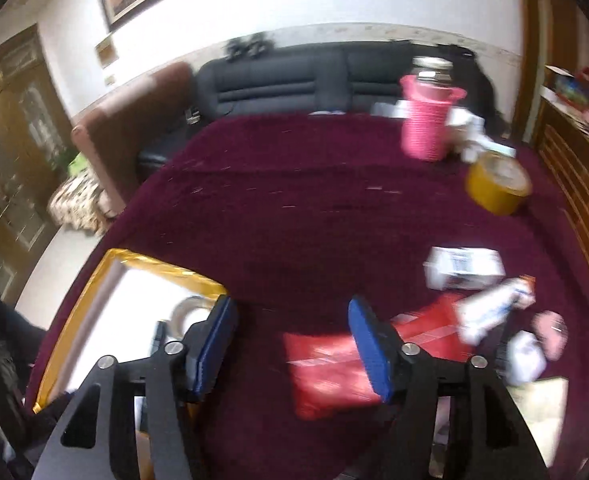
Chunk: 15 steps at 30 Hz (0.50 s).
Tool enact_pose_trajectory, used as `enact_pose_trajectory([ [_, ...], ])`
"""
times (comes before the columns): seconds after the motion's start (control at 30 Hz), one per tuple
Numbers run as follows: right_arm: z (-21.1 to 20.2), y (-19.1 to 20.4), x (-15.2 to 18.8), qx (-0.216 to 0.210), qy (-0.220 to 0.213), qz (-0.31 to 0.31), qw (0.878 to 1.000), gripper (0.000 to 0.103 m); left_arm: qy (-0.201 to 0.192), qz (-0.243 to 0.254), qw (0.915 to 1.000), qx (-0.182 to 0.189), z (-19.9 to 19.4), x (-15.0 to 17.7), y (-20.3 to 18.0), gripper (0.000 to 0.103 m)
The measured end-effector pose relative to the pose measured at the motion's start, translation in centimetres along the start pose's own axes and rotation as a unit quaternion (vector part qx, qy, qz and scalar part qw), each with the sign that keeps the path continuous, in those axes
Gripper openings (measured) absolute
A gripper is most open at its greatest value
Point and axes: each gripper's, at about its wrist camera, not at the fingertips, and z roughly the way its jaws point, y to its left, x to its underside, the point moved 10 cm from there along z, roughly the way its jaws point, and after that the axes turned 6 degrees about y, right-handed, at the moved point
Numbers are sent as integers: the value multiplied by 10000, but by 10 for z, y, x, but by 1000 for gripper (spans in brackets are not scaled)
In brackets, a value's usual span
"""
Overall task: Organize objects
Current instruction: 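Grasp the red foil bag with the left tool while the right tool grasps the white medicine box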
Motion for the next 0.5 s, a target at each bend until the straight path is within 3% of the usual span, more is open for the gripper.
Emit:
enact_pose_trajectory([
  [0.1, -23, -59, 8, 307, -125, 309, 9990, 74, -271, 633, 9976, 88, -21, -4, -35, 89],
  [0.23, -36, -123, 22, 605, -125, 671, 9958, 76, -226, 1924, 9809, 170, -16, 0, -106, 92],
  [0.3, -37, -150, 35, 547, -25, 922, 9942, 76, 83, 2490, 9682, 249, 4, 8, -138, 92],
  [0.43, -35, -183, 56, 453, 74, 1206, 9916, 76, 469, 3816, 9231, 108, 55, 24, -191, 92],
  [0.5, -32, -190, 65, 420, 120, 1257, 9911, 76, 620, 4117, 9092, -5, 76, 27, -200, 92],
])
